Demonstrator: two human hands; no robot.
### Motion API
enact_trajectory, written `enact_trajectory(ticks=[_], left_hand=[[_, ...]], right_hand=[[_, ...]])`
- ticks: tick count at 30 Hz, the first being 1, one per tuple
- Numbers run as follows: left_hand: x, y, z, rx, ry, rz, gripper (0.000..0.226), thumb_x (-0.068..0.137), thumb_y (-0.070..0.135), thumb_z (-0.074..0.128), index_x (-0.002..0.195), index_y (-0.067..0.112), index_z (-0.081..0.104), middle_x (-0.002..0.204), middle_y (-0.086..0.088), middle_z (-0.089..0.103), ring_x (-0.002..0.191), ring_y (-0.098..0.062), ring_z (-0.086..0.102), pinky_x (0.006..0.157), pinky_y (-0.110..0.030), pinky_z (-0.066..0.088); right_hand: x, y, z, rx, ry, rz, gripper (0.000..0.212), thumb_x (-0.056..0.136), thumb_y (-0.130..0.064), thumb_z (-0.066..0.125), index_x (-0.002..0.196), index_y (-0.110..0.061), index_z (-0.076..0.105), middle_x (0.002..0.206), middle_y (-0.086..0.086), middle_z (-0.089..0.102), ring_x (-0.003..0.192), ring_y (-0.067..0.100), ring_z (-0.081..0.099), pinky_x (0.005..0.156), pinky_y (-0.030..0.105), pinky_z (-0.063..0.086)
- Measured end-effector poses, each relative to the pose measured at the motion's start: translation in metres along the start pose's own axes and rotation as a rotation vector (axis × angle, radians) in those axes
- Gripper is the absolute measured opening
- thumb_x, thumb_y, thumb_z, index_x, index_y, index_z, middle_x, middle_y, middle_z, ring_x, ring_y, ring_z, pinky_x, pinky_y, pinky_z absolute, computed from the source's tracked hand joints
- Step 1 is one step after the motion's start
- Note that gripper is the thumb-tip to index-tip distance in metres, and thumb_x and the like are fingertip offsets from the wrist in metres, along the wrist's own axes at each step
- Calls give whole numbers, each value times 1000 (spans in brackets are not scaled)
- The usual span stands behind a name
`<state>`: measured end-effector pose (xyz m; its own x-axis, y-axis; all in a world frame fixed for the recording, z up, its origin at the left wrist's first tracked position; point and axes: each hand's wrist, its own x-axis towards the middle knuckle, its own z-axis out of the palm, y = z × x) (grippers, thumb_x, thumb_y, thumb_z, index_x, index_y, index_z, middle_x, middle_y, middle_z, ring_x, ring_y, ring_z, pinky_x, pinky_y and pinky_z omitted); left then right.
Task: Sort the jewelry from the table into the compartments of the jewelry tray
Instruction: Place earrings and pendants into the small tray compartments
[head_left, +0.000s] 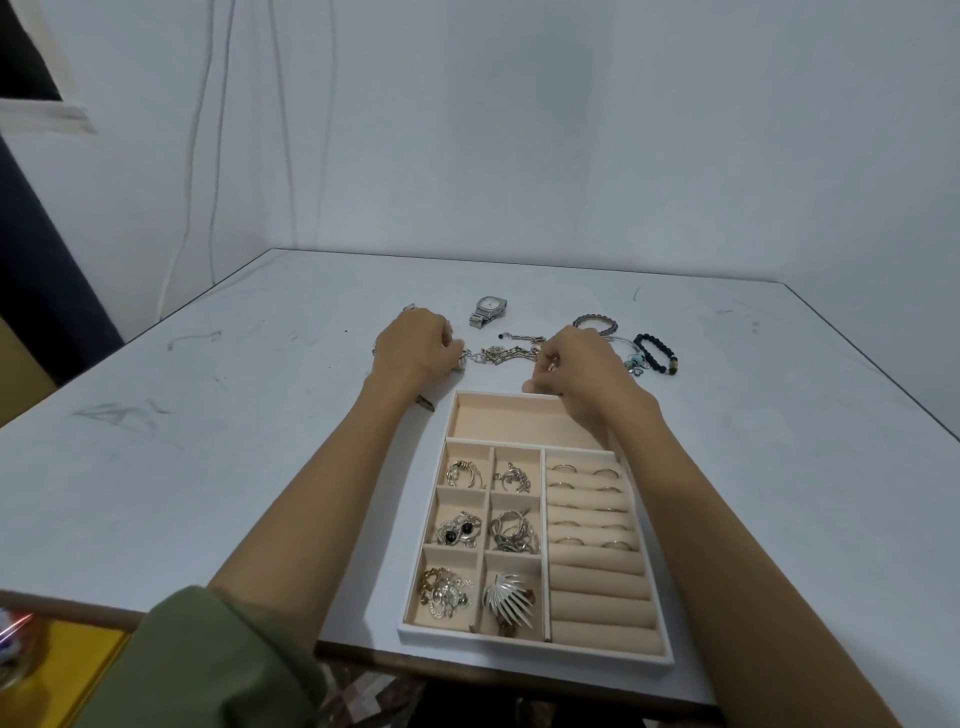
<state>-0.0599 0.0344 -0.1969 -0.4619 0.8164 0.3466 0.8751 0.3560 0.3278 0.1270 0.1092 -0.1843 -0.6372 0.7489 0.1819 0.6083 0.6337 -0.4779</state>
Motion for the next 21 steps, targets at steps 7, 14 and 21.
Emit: enact_trajectory(ticks=[7,14,21], left_hand=[[-3,4,-3,84,6,0,13,83,28,64,83,18,72,89,-4,70,95,-26,59,72,-30,37],[-3,6,-5,-54,-59,-128,11,83,24,64,73,22,62,86,2,69,93,-24,61,76,-32,44],[-2,-3,-11,-332,-37,-192,8,87,28,60,89,21,60,97,5,65,96,-19,59,79,-33,43]], right_hand=[[3,3,3,-44,-5,-11,4,72,-1,73,74,-5,73,51,-15,52,56,5,54,53,23,37],[3,7,6,-75,-56,2,7,85,-8,59,80,-12,63,67,-16,57,75,16,57,62,28,38],[1,-8,-15,429,-65,49,12,92,-17,60,95,-6,61,64,-5,49,43,9,48,53,26,43]])
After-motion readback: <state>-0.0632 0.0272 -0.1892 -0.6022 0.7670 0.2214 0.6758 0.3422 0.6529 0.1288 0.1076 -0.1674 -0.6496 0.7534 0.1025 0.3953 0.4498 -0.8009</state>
